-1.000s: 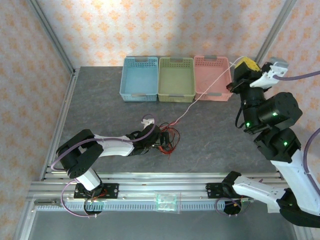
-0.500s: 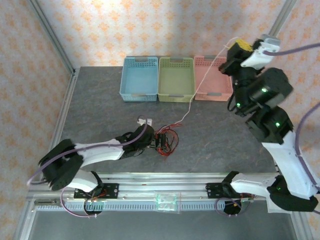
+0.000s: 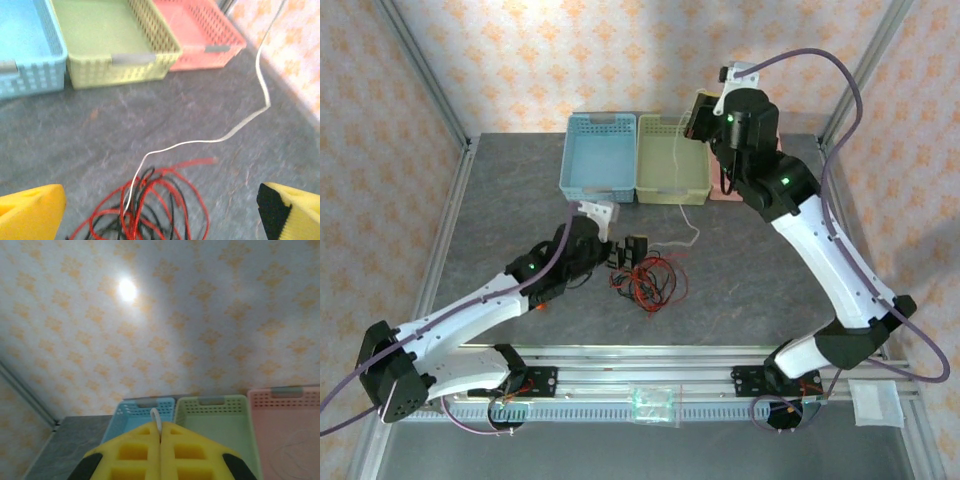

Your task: Untangle the cables

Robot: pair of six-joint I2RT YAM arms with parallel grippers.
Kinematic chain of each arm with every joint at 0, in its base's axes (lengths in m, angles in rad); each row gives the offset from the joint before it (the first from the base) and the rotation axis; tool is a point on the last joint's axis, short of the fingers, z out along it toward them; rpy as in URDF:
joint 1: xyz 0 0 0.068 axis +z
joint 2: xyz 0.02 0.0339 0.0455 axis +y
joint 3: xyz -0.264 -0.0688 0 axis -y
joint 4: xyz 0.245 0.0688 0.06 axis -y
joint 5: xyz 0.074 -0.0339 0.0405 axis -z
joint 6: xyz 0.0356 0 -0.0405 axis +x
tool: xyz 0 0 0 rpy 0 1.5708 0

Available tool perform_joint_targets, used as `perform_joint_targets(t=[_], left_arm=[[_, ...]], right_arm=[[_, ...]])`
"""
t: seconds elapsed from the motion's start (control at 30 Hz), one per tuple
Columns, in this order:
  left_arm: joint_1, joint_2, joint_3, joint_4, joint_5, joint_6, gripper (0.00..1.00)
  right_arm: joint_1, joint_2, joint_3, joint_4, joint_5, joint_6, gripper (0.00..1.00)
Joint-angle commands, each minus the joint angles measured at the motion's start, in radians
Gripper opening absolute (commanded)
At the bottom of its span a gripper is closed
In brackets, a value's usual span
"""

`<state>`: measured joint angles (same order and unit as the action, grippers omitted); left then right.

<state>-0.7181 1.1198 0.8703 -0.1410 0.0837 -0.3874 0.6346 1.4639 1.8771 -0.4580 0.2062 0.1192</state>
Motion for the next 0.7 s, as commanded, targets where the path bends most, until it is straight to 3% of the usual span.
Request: perform_joint_targets(t=[0.0,0.23,0.4,0.67], left_arm=[[0.050,0.018,0.073,0.030,0.135,0.055,0.99],[0.063,0.148,0.198,0.150,0.392,0.096,0.99],[0.078,0.228,0.234,0.232,0.239,0.102,1.00],[0.083,0.337,0.337,0.310,0.286,0.095,0.96]], right_arm=[[-0.007,-0.007,0.078,-0.018,-0.104,0.046,0.00],[-0.007,-0.015,0.114,-0.020,-0.208,0.065,0.00],[-0.007,-0.047,0.092,0.012,-0.290,0.076,0.00],[-0.007,-0.071,0.100,-0.004,-0.327,0.090,0.00]])
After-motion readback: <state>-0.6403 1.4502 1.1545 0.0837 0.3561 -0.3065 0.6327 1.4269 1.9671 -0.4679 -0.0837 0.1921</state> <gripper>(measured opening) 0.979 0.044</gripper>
